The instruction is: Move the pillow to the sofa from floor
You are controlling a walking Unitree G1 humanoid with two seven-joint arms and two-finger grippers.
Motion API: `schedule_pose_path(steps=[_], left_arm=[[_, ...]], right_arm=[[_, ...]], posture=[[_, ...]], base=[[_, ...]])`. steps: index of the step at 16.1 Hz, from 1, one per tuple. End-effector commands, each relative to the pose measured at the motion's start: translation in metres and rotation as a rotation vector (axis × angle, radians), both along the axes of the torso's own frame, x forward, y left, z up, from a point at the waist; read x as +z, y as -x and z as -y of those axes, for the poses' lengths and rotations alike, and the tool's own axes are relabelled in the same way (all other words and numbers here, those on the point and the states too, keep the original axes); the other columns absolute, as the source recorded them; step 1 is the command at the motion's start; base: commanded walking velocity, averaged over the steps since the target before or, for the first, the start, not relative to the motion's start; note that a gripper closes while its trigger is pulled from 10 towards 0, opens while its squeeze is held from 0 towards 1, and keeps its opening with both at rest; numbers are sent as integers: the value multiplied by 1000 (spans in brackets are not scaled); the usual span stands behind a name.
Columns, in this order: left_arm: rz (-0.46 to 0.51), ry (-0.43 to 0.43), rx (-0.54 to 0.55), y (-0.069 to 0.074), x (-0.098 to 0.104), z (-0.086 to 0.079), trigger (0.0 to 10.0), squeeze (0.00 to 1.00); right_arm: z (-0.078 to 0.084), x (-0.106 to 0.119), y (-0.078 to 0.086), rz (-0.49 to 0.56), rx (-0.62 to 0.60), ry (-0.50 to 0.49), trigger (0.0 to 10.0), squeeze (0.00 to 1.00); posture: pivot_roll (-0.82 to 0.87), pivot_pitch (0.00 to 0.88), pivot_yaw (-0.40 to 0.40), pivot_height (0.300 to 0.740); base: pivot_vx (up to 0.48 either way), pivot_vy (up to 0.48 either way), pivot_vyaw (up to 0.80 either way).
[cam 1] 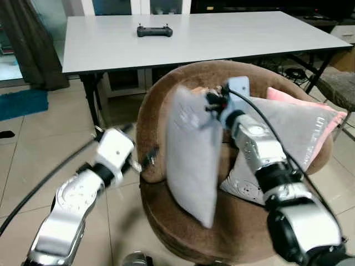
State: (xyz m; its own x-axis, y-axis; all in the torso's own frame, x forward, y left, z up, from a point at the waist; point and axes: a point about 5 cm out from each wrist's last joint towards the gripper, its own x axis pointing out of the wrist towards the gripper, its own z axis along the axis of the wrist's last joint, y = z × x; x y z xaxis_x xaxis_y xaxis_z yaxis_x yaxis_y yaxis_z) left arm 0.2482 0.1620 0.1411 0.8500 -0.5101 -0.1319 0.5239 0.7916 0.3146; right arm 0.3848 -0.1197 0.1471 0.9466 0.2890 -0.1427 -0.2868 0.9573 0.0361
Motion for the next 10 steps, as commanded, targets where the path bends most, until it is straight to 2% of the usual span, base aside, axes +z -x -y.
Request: schedule_pose_path(steps=[1,4,6,7,8,10], left_arm=[[-5,-6,-36,1,3,3,10000,0],[-30,-6,-73,0,4,4,10000,0],[-68,-6,-110,4,2,5,10000,0],[-116,12,-162,10,-1,10,10000,0],[-136,23,-183,12,-2,11,10000,0],[-164,61,-222,16,-1,13,10000,0]], right_arm=[[10,11,-7,58,-23,45,10000,0],[39,9,-14,36,-135,174,10000,0],[56,10,-15,32,-234,182,10000,0],[64,7,-15,12,-250,163,10000,431],[66,6,-14,10,-262,170,10000,1000],[70,7,-14,13,-285,154,10000,1000]], posture=[[84,0,-56,740],[85,0,-51,740],[85,0,-54,740],[87,0,-55,740],[87,0,-55,740],[90,0,-58,740]], base=[[0,0,0],[0,0,0],[0,0,0],[0,0,0],[0,0,0],[0,0,0]])
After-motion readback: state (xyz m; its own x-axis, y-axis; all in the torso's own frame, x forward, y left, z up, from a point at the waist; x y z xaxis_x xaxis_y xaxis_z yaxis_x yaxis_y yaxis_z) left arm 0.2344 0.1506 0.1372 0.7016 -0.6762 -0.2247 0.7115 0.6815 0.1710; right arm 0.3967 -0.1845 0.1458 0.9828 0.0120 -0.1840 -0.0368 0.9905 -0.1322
